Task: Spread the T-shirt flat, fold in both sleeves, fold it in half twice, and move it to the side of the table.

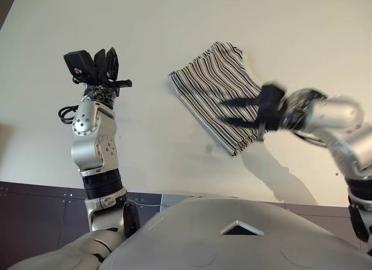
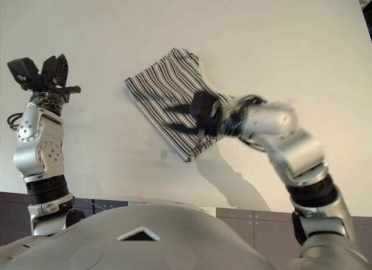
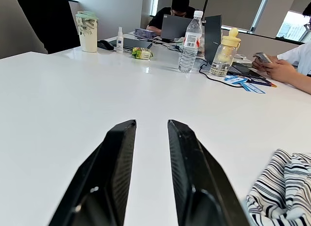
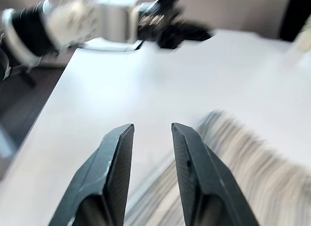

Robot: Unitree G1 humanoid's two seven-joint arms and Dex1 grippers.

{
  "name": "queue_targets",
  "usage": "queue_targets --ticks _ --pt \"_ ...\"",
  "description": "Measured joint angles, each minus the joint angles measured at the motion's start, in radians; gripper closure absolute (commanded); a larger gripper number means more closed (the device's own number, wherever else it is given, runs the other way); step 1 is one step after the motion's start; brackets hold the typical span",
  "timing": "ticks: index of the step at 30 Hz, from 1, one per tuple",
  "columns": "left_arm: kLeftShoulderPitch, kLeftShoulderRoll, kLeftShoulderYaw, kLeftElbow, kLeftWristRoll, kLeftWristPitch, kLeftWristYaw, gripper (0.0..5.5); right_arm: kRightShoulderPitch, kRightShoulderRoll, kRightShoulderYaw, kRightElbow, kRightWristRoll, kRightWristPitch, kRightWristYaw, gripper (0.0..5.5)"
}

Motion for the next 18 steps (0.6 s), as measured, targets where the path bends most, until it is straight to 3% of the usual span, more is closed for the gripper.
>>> queue_targets --ticks 3,7,10,13,15,18 --pt "-0.035 -0.003 -0.002 0.006 0.0 -0.001 0.0 4.29 -0.127 -0.065 0.049 0.345 -0.331 -0.206 -0.066 4.09" --pt "-0.062 -0.007 -0.002 0.042 0.001 -0.011 0.0 4.29 0.021 -0.211 0.177 0.635 -0.637 -0.535 -0.079 4.09" --pt "-0.068 -0.01 -0.009 0.045 0.001 -0.016 0.0 4.29 0.161 -0.276 0.164 0.498 -0.623 -0.585 -0.059 4.09" --pt "-0.056 -0.007 -0.006 0.038 0.0 -0.011 -0.001 4.29 0.313 -0.267 0.198 0.193 -0.446 -0.475 0.06 4.09" --pt "-0.038 -0.002 -0.003 0.025 0.0 -0.005 -0.002 4.29 0.325 -0.263 0.178 0.06 -0.335 -0.382 0.102 4.09" --pt "-0.027 0.002 -0.002 0.018 0.001 0.004 -0.002 4.29 0.233 -0.238 0.067 0.053 -0.29 -0.292 0.064 4.09"
